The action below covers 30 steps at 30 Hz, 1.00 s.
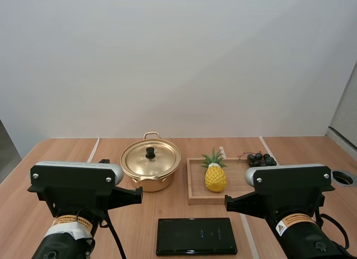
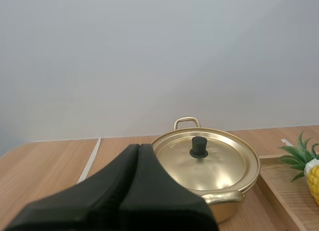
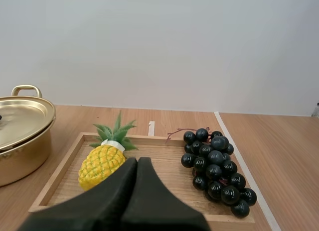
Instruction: Open the pot, put the grape inside, and close it
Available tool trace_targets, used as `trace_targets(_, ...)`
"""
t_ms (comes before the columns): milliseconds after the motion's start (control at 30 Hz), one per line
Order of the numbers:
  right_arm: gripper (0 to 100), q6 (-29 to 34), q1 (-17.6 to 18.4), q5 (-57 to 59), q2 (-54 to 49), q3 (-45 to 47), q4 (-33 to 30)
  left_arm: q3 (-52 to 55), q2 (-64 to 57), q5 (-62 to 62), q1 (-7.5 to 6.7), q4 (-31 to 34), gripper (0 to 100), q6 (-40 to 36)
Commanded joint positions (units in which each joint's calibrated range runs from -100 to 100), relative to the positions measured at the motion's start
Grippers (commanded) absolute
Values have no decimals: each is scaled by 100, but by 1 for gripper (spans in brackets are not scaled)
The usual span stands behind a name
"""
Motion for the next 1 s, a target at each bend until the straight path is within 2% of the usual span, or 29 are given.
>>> trace_targets(0, 0, 1, -16, -173, -30, 0, 101, 0, -32, -138, -23, -99, 0, -44)
trace_targets(567, 0, -7, -16, -364, -30, 0, -36, 0, -32, -344, -22, -99, 0, -44)
trace_targets(667, 0, -54, -16, -1598, -30, 0, -188, 0, -32, -1218, -22, -99, 0, -44)
trace_targets(800, 0, -74, -16, -3352, -30, 0, -1032, 0, -32, -2724, -22, 48, 0, 63)
trace_targets(900, 0, -182, -16, -5127, -30, 0, -1299, 0, -32, -4334, -22, 339, 0, 578)
trace_targets(967, 0, -590, -16, -6277, -30, 0, -1326, 0, -32, -5570, -22, 409, 0, 1112)
